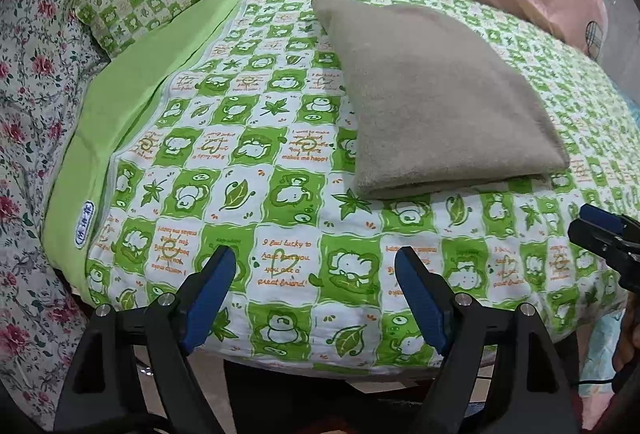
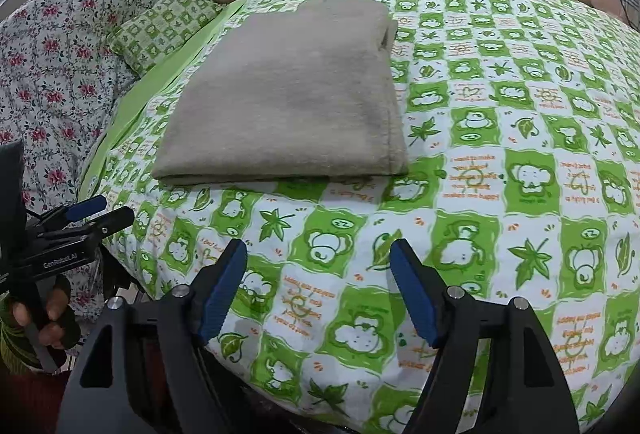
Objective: Fold small clothes
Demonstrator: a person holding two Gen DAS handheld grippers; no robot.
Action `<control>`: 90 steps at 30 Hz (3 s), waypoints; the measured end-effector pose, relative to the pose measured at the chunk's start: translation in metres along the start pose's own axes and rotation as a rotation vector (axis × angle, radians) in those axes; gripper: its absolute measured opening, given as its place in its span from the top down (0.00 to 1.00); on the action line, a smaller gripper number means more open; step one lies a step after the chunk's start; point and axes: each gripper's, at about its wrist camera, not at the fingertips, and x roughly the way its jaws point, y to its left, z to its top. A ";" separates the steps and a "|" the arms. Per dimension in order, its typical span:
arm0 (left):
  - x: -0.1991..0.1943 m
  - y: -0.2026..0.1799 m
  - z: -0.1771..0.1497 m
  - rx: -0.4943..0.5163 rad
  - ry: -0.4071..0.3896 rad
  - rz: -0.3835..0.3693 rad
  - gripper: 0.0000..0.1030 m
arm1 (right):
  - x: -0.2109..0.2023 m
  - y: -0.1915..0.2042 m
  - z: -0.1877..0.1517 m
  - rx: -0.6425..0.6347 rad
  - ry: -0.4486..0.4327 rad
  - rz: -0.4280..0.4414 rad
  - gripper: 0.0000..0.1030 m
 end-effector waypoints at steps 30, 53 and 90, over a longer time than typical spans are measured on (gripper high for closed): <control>0.012 0.000 0.063 -0.030 -0.032 -0.081 0.19 | 0.001 -0.011 0.070 0.008 -0.083 0.054 0.25; 0.106 0.014 0.187 -0.129 0.019 -0.170 0.18 | 0.102 -0.075 0.211 0.167 -0.095 0.086 0.92; 0.030 -0.012 0.100 -0.049 -0.022 -0.089 0.15 | 0.022 -0.029 0.113 0.153 -0.099 0.009 0.34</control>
